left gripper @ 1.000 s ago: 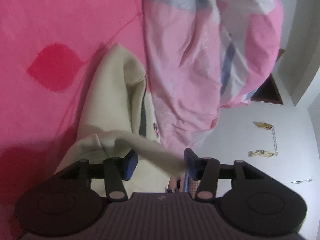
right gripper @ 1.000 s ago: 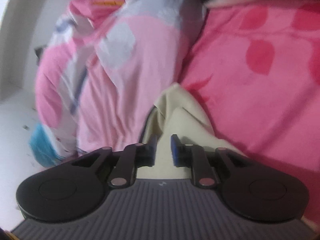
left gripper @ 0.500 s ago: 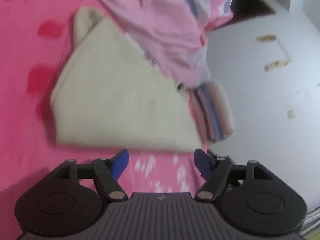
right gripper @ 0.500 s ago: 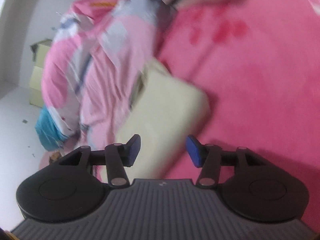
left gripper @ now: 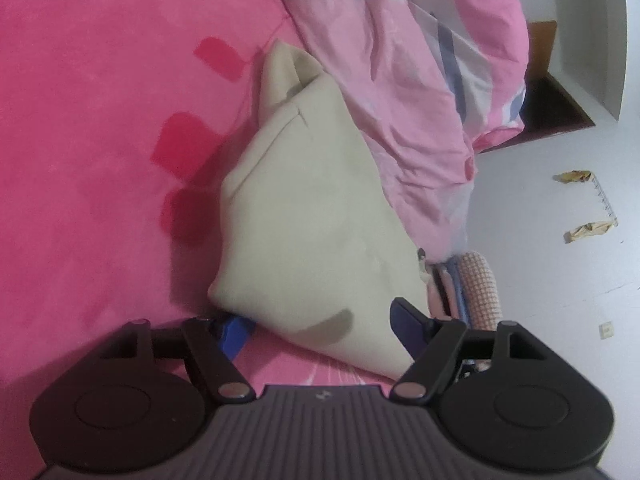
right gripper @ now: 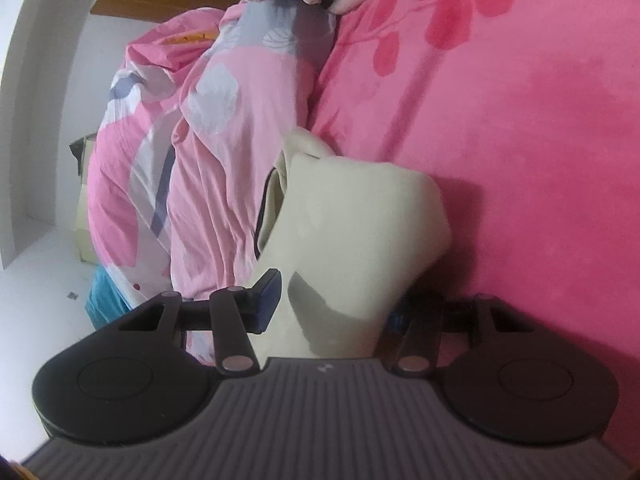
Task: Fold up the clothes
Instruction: 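Open both grippers and release the folded hoodie onto the bed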
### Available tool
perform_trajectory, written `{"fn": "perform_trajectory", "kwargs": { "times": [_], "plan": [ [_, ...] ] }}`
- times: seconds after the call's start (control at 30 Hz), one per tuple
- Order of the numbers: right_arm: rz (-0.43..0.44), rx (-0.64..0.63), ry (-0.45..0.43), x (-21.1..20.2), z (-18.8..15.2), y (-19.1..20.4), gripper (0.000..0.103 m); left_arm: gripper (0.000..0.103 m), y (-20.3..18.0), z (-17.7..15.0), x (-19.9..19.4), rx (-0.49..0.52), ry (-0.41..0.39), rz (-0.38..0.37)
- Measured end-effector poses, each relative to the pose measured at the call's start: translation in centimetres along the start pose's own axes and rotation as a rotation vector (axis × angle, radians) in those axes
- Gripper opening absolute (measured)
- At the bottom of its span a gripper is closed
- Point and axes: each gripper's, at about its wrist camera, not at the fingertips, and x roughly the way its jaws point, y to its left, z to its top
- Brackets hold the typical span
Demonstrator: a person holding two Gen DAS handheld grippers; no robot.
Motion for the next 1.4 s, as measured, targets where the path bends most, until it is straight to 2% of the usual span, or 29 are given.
{"fn": "perform_trajectory", "kwargs": {
  "times": [0.1, 0.13, 0.17, 0.2, 0.23, 0.27, 0.33, 0.43, 0.57, 0.7, 0.9, 0.93, 1.03, 1.13, 1.2, 1.27, 1.33, 1.4],
  "plan": [
    [0.041, 0.025, -0.001, 0.9, 0.6, -0.4, 0.049, 0.073, -1.1, -0.2, 1.2, 0.065, -0.032, 0.039],
    [0.049, 0.026, 0.001, 1.1, 0.7, -0.4, 0.048, 0.069, -1.4, -0.3, 1.4, 0.088, -0.043, 0.06],
    [0.058, 0.028, 0.002, 1.3, 0.8, -0.4, 0.044, 0.057, -1.7, -0.5, 1.5, 0.11, -0.052, 0.086],
    [0.066, 0.029, 0.004, 1.5, 0.9, -0.4, 0.041, 0.052, -2.0, -0.6, 1.5, 0.132, -0.062, 0.111],
    [0.062, 0.019, 0.007, 1.5, 0.9, -0.4, 0.031, 0.036, -2.3, -0.7, 1.6, 0.154, -0.068, 0.13],
    [0.055, 0.007, 0.011, 1.5, 0.8, -0.4, 0.025, 0.026, -2.6, -0.8, 1.6, 0.176, -0.072, 0.146],
    [0.042, -0.026, 0.014, 1.2, 0.6, -0.1, 0.021, 0.02, -3.2, -0.9, 1.6, 0.219, -0.079, 0.178],
    [0.023, -0.091, 0.008, 0.4, 0.1, 0.7, 0.019, 0.016, -4.3, -1.3, 0.6, 0.25, -0.109, 0.158],
    [0.036, -0.12, 0.011, -1.3, -0.6, 1.7, 0.017, 0.012, -4.6, -1.5, -1.2, 0.216, -0.1, 0.101],
    [0.037, -0.165, 0.049, -4.2, -1.7, 2.7, 0.017, 0.009, -4.7, -2.7, -3.6, 0.244, -0.059, 0.088],
    [-0.01, -0.279, 0.152, -11.5, -4.6, 4.2, 0.016, 0.005, -3.6, -5.1, -9.9, 0.259, 0.04, 0.054],
    [-0.016, -0.288, 0.167, -12.7, -5.1, 4.2, 0.016, 0.0, -3.3, -5.7, -10.9, 0.266, 0.056, 0.058],
    [-0.033, -0.302, 0.207, -15.7, -6.8, 3.7, 0.014, 0.0, -2.4, -7.3, -13.1, 0.277, 0.109, 0.033],
    [-0.065, -0.246, 0.214, -16.7, -7.4, 1.7, 0.015, 0.002, -1.4, -8.3, -13.8, 0.315, 0.123, 0.072],
    [-0.085, -0.175, 0.21, -16.9, -7.2, 0.2, 0.017, 0.007, -0.6, -8.0, -14.0, 0.294, 0.112, 0.087],
    [-0.104, -0.136, 0.191, -17.6, -7.0, -0.7, 0.023, 0.02, -0.3, -7.4, -14.8, 0.291, 0.089, 0.088],
    [-0.115, -0.138, 0.16, -19.0, -6.9, -0.7, 0.027, 0.028, -0.6, -6.5, -15.6, 0.319, 0.049, 0.093],
    [-0.13, -0.169, 0.121, -20.9, -6.7, -0.1, 0.03, 0.032, -1.2, -5.5, -15.9, 0.348, 0.017, 0.095]
  ]
}}
